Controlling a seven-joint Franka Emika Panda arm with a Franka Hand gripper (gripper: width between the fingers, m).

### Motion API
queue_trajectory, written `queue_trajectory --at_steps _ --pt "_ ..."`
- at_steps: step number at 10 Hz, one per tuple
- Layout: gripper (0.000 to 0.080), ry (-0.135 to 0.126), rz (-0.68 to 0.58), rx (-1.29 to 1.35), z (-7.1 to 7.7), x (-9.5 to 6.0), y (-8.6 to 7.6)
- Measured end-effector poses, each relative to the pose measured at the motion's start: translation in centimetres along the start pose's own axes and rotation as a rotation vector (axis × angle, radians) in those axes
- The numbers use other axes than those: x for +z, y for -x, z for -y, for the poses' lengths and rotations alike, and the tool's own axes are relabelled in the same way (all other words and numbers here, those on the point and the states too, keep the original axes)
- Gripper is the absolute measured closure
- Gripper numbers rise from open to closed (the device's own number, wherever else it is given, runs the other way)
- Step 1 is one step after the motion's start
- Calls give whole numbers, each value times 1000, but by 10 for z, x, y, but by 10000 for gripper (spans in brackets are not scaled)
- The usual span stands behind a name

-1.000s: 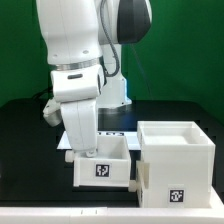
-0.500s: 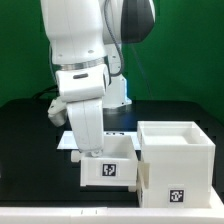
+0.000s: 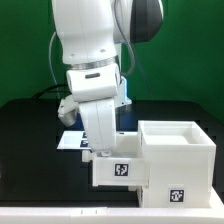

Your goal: Assemble drawer

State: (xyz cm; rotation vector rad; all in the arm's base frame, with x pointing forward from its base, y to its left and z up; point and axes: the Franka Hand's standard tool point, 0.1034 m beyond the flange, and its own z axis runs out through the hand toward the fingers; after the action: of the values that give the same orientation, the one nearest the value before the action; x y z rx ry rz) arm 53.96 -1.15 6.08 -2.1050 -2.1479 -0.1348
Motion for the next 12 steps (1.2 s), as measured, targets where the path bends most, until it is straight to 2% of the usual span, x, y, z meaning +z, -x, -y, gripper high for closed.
queue_trajectory --at_steps 5,8,12 --pt "761 3 -7 3 -9 2 -1" --pt "761 4 -5 22 -9 3 -1" --pt "761 23 -18 46 -7 9 -28"
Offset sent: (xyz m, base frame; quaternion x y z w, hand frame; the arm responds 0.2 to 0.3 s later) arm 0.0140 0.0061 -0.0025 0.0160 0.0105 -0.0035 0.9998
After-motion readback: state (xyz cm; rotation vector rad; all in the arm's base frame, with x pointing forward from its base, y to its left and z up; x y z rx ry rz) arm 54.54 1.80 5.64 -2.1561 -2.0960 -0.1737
